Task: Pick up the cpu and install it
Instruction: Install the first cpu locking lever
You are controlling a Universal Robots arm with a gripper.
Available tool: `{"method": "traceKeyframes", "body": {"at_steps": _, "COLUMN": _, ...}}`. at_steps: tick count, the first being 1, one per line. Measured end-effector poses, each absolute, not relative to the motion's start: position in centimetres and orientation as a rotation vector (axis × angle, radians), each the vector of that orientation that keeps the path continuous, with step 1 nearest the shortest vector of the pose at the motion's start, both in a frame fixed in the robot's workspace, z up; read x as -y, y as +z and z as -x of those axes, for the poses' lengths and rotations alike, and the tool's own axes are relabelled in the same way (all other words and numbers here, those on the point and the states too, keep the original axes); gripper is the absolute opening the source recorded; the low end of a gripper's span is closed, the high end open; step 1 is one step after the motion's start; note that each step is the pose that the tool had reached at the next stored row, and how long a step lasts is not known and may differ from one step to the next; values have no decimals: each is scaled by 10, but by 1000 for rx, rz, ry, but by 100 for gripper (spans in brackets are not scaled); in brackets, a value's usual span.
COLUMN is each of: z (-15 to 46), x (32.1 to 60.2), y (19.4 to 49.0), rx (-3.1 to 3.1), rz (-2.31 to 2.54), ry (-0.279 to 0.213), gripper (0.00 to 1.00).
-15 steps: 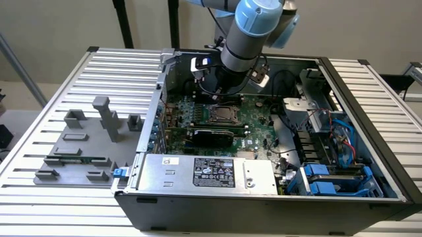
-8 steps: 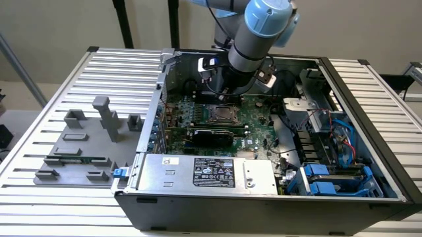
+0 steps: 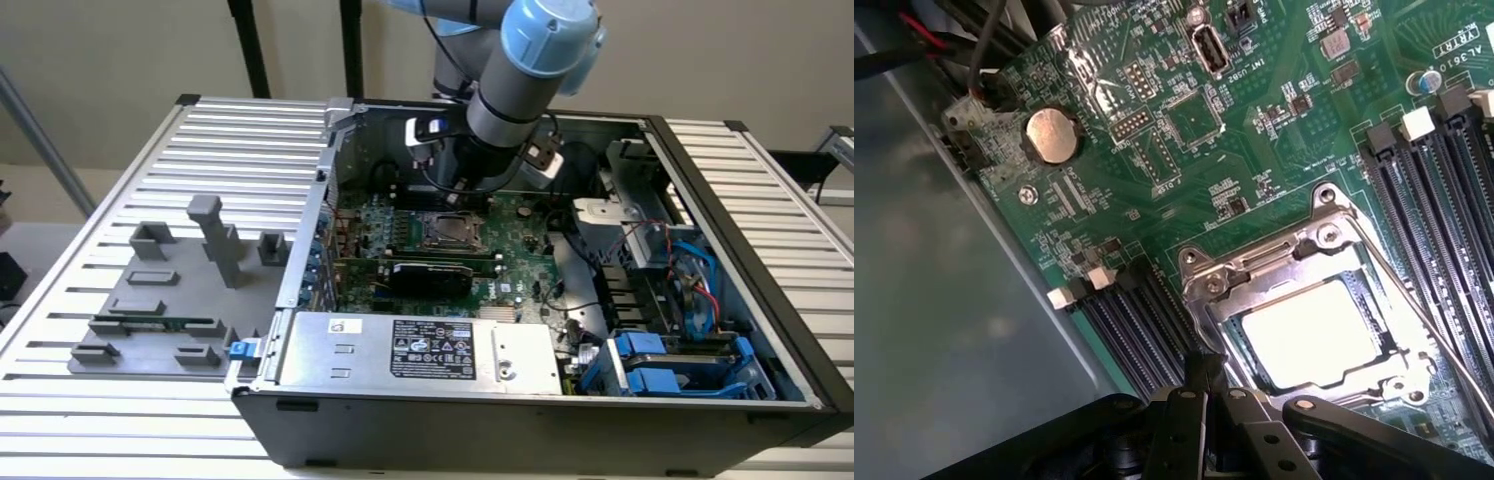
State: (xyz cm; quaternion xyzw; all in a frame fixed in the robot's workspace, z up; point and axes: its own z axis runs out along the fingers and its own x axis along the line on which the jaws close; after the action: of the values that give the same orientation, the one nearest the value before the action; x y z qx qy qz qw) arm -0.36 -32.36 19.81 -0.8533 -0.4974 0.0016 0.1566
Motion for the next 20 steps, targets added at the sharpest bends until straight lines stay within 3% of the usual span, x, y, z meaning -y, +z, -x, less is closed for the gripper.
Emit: {"method": "traceKeyframes", "body": {"at_steps": 20, "z": 0, "x": 326, "y": 194, "rx": 1430, "rz": 2437, "ry": 5, "gripper": 11}}
